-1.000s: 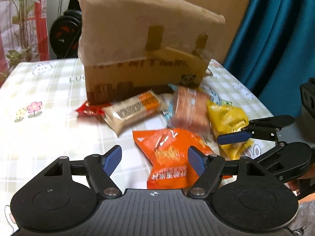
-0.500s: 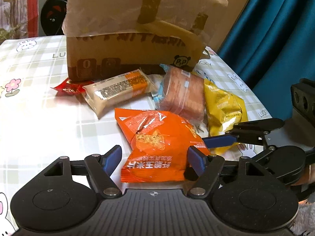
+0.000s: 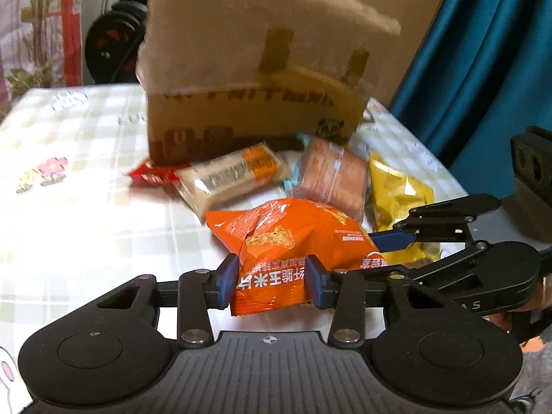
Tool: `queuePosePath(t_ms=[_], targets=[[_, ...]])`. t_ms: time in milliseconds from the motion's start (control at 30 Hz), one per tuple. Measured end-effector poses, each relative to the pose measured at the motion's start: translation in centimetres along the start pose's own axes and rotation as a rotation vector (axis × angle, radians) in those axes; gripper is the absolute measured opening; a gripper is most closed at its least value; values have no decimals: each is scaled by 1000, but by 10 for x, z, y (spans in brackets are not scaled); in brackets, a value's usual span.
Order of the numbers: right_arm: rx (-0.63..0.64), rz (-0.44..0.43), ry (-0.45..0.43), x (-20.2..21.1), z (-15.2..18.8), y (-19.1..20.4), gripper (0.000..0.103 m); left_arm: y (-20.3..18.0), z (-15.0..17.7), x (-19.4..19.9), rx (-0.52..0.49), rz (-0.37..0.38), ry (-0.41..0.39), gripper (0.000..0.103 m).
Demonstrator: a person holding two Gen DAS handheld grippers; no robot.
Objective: Organize snacks
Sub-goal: 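Lift the orange bag with both grippers and carry it over the box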
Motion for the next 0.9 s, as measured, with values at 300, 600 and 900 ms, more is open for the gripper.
queuePosePath(t_ms=[300,600,900], targets=[[70,-25,-111,25,-42,15,37,-5,-28,39,-35,-51,-114,44],[110,-33,-173,38,-58,26,37,-9,-35,62,-13,-68,-176,44],[129,-4,-341,83,-100,15,37,-33,-78,85,-124,-81,-286,44]])
Point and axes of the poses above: each gripper's, at about its wrist camera, not at the fingertips, and x roughly against the way its jaws point, y to its left, z to its underside, the point moved 7 cm from there along -x, roughly the way its jaws point, and after that the axes turned 13 degrees about z, right-handed, at the moved point
